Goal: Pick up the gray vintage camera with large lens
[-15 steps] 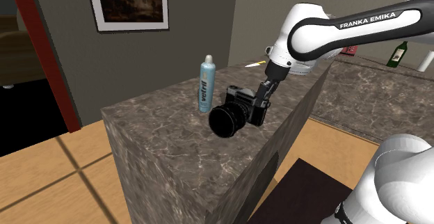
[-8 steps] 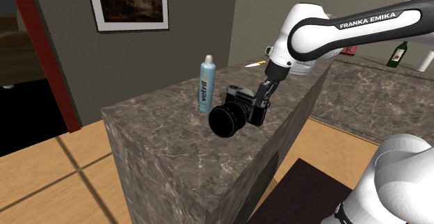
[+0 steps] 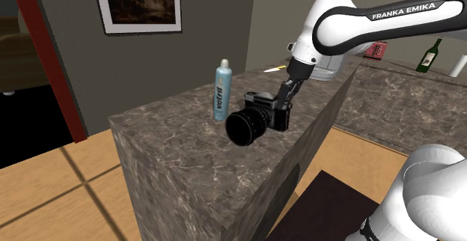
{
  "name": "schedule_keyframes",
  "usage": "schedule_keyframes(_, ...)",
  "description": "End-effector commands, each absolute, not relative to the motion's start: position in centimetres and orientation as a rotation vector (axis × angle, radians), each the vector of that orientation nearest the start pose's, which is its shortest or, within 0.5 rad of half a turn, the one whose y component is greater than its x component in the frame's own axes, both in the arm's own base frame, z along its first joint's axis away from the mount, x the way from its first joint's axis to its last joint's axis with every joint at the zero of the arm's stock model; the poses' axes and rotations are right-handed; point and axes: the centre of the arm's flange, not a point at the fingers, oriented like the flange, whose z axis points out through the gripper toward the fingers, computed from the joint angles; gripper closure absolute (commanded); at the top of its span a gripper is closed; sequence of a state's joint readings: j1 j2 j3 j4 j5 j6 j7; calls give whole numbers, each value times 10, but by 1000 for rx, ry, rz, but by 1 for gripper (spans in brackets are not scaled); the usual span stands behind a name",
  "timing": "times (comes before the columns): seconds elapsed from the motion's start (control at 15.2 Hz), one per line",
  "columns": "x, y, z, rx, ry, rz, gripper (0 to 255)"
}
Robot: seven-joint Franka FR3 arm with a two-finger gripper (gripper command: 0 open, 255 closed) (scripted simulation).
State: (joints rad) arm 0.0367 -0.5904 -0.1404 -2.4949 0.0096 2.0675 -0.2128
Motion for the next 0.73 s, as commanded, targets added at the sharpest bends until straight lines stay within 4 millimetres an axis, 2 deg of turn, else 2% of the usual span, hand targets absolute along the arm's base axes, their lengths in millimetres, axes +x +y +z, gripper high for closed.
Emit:
schedule_keyframes(0.0, 386, -44, 512, -3062, -187, -264, 255)
schedule_keyframes(0.53, 386, -44, 554, -3062, -187, -264, 255)
schedule_keyframes(0.66, 386, -44, 555, -3062, -187, -264, 255)
